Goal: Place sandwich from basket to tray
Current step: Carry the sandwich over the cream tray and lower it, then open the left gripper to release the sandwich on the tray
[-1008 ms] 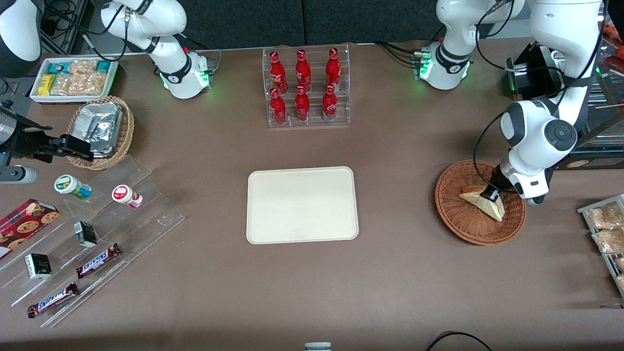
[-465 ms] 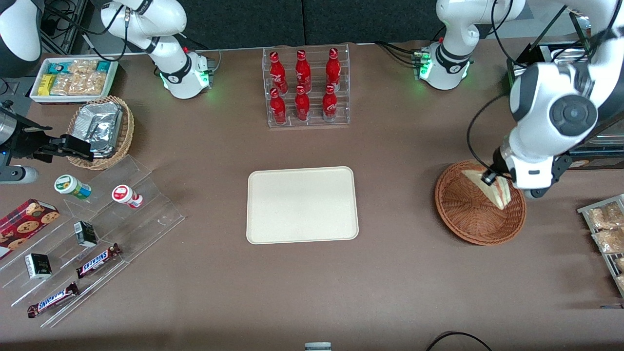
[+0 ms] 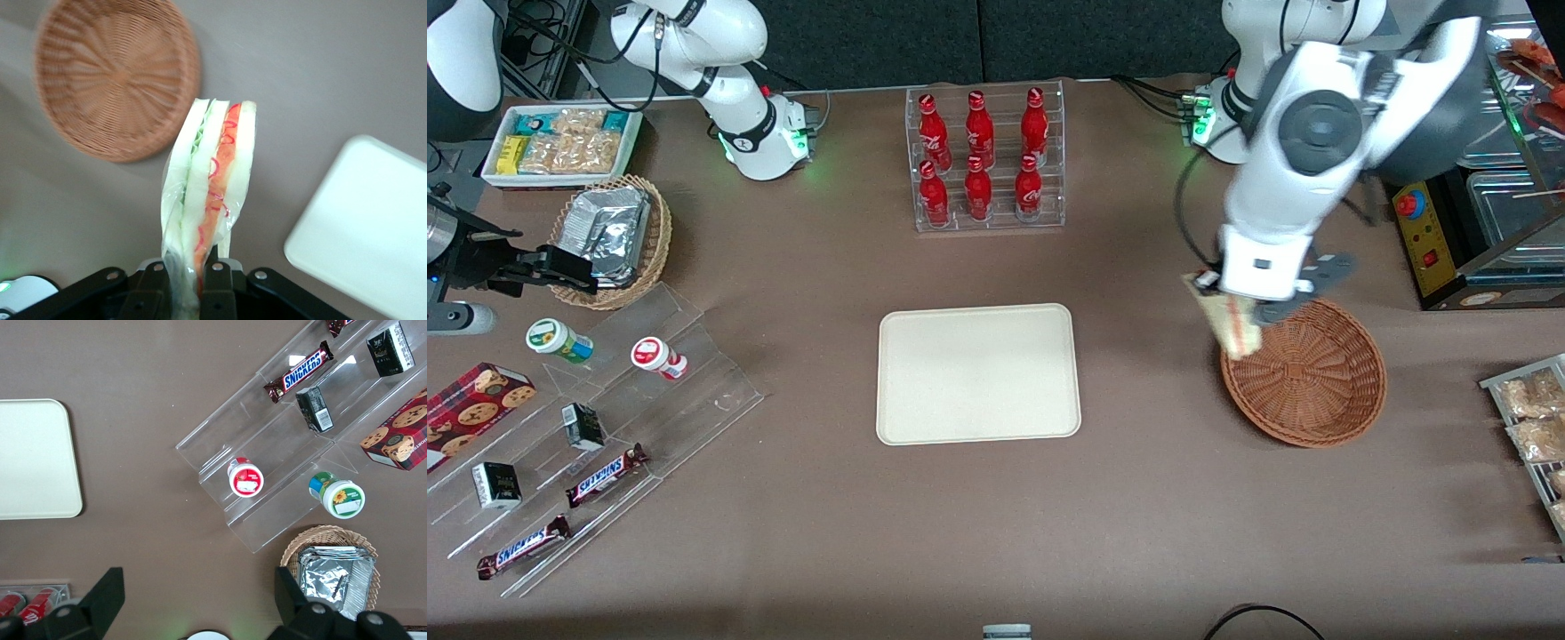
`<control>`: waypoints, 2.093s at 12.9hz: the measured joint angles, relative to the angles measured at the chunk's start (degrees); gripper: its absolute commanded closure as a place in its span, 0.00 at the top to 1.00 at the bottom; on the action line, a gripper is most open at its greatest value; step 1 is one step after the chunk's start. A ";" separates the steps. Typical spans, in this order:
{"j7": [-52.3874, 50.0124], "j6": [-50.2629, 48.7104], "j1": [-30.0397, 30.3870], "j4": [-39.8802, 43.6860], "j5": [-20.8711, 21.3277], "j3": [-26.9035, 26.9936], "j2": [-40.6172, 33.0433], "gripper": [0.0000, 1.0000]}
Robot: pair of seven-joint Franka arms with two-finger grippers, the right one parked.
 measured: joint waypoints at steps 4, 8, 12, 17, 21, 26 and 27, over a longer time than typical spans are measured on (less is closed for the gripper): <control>-0.75 0.77 -9.81 9.37 -0.08 -0.36 10.49 0.00; -0.82 9.70 -14.32 14.35 0.07 -0.30 21.50 0.00; -0.77 17.46 -18.24 15.72 3.17 -0.28 29.38 0.00; -2.99 20.66 -20.93 17.12 5.32 -0.15 33.63 0.00; -7.28 21.13 -22.47 20.64 9.30 -0.09 37.92 0.00; -7.89 21.96 -24.06 23.70 9.97 0.00 41.43 0.15; -7.93 21.95 -24.24 24.20 10.04 0.02 41.82 0.20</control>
